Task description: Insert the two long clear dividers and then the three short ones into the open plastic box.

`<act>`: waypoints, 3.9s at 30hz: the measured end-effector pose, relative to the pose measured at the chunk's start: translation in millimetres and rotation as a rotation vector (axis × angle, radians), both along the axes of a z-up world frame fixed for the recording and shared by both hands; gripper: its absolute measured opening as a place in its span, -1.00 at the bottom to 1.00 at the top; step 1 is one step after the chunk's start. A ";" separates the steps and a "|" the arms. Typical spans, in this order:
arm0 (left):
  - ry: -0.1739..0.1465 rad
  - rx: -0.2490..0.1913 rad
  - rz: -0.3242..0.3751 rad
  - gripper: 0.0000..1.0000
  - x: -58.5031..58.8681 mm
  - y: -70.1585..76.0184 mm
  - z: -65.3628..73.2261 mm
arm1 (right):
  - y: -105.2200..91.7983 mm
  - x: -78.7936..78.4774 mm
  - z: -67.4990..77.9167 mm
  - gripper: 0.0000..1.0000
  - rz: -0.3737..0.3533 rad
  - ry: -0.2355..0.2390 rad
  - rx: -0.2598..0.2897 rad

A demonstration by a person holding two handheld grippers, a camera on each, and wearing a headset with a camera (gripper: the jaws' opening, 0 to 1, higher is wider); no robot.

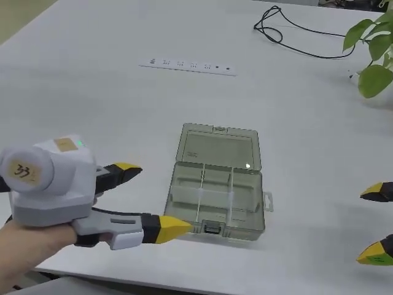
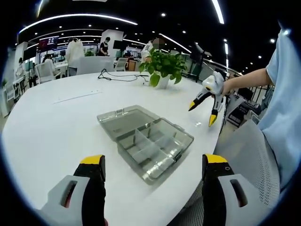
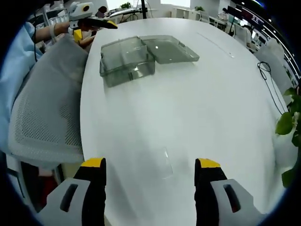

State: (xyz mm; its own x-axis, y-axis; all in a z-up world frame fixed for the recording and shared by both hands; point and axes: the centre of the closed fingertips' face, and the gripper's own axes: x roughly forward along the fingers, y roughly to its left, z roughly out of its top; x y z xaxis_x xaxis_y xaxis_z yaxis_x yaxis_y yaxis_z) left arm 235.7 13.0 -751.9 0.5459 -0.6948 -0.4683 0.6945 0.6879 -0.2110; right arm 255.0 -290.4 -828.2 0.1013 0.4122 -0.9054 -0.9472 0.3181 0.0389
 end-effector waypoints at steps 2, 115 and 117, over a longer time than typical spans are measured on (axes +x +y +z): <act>0.001 -0.001 0.002 0.72 0.1 0.3 -0.2 | -1.3 0.4 -2.6 0.49 0.012 0.006 -0.010; 0.218 -0.326 -0.062 -0.28 30.3 -128.7 29.2 | 149.8 14.2 105.2 -0.35 0.434 -0.420 0.091; 0.228 -0.352 -0.066 -0.33 30.8 -133.0 33.2 | 153.4 11.9 105.9 -0.35 0.445 -0.421 0.087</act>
